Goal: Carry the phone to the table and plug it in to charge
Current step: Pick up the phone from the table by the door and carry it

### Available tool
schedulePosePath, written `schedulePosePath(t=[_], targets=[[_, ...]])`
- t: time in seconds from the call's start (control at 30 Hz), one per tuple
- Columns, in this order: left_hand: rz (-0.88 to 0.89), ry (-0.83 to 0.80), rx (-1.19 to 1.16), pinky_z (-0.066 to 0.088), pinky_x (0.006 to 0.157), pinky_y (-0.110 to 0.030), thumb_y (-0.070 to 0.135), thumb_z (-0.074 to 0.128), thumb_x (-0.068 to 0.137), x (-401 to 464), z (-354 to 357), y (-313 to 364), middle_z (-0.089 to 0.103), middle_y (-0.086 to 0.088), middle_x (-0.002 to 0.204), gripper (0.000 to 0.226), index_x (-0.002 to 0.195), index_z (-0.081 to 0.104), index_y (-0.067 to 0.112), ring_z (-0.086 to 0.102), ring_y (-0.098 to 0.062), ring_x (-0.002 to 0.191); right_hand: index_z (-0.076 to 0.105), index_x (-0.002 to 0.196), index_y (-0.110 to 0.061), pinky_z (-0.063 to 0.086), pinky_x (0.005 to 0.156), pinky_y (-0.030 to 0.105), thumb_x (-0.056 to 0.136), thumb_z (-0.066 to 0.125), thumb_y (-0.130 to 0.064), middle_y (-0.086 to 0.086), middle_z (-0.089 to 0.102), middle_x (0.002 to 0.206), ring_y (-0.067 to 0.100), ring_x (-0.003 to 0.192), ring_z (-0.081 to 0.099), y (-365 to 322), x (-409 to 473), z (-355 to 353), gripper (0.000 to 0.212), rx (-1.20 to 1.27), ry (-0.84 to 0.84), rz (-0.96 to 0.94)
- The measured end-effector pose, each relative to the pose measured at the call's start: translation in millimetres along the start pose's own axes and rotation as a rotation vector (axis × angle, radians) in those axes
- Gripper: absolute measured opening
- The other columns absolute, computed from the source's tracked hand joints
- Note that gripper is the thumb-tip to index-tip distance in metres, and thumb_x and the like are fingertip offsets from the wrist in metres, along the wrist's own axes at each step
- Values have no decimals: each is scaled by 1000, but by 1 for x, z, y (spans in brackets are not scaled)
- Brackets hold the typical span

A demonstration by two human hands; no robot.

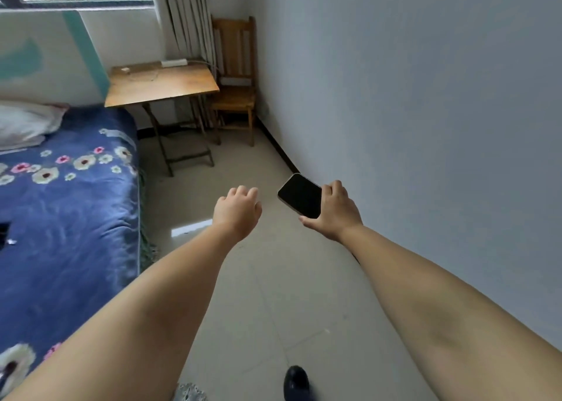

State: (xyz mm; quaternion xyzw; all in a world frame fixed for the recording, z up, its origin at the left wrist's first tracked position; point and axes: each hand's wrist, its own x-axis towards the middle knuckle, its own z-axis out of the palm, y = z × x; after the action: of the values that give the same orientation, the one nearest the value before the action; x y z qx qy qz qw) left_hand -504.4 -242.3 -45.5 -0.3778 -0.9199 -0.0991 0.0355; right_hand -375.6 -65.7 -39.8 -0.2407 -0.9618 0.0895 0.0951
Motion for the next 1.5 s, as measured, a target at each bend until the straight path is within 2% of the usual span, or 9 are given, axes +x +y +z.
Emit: schedulePosePath(t=[0.07,0.23,0.33,0.67,1.0,1.2,1.5], targets=[[-13,-6,3,40,79,-40,26,37,93,14,1,-16,54,-14,111,27,112,48,11,47,-33,103,44,111,-5,45,70,34,67,67,-60,12,44,112,25,92,49,-4,24,7,74,-12,6,-11],[-113,22,34,39,78,-40,25,37,93,121,6,-101,54,-14,110,26,112,48,11,46,-32,103,44,114,-6,48,74,36,68,67,-59,12,43,114,26,98,49,-40,164,35,74,-33,-14,-103],[-135,29,37,39,79,-40,28,37,94,158,1,-128,54,-13,112,28,114,47,11,46,-31,105,44,114,-6,47,76,37,67,67,-59,12,43,114,27,98,49,-57,215,42,74,-40,-24,-141],[-301,46,48,41,84,-43,32,36,95,312,-8,-302,54,-12,120,35,123,45,14,47,-31,110,46,108,-8,48,78,39,65,68,-59,11,44,112,28,102,48,-179,442,99,71,44,-44,-217],[-266,47,43,43,82,-43,33,36,95,489,-25,-496,55,-13,118,36,124,44,13,49,-33,107,45,112,-10,47,77,36,68,66,-61,10,43,113,26,100,49,-294,648,153,71,31,-12,-162],[-241,15,32,43,81,-42,34,35,95,580,-13,-570,54,-11,120,38,127,42,15,48,-31,108,44,113,-10,46,77,36,67,67,-60,10,43,115,27,101,49,-335,754,183,72,37,-29,-98],[-271,29,-43,45,78,-40,34,34,95,754,11,-691,54,-12,122,38,128,42,15,50,-30,107,45,114,-8,47,81,38,68,67,-60,11,42,118,28,107,48,-389,958,231,73,22,-34,-135]])
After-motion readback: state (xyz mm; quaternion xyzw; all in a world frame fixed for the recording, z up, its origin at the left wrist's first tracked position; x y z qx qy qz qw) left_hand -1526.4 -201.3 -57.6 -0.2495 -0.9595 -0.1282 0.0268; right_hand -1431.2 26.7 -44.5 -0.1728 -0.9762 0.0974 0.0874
